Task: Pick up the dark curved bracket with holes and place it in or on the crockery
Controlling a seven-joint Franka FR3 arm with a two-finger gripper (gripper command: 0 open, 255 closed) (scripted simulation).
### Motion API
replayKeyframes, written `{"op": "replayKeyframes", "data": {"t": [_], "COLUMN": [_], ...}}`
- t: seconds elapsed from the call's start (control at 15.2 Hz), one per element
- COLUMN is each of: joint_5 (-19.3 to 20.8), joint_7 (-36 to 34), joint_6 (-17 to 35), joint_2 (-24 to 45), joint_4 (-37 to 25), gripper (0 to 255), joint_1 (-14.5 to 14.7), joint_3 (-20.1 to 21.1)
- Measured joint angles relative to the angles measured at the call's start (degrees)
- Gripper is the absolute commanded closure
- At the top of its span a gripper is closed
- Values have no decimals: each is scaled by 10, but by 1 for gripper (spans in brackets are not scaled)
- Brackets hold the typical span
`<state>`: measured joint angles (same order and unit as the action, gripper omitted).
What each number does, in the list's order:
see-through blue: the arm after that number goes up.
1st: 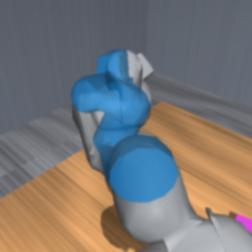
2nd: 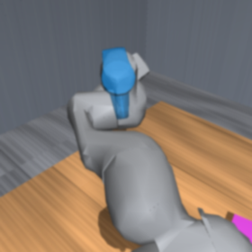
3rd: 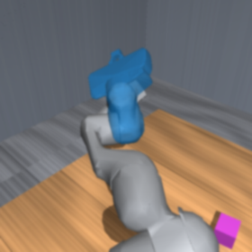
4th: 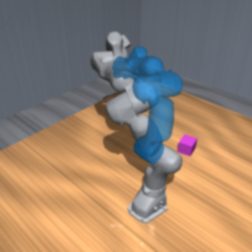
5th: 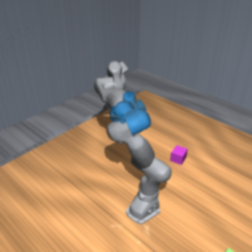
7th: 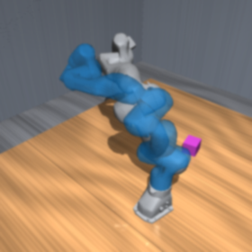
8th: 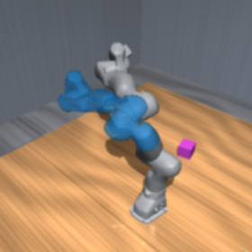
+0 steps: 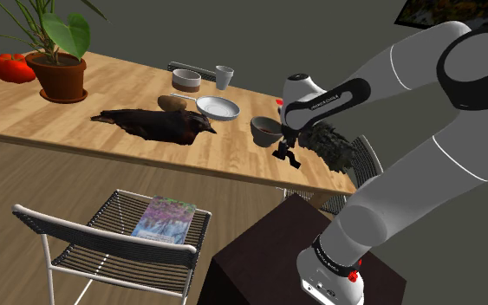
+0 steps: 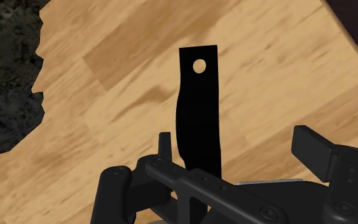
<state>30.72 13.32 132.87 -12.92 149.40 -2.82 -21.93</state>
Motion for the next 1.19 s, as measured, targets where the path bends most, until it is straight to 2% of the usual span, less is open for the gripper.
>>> {"op": "replayKeyframes", "data": {"t": [0.46, 0.53, 1.19], "joint_5": [5, 5, 8], "joint_7": [-3, -3, -5], "joint_6": [17, 17, 16], "joint_2": [12, 13, 3], "joint_4": [4, 4, -5], "gripper": [0, 255, 255], "joint_1": [-2, -2, -3], "joint_3": [-3, -3, -3]}}
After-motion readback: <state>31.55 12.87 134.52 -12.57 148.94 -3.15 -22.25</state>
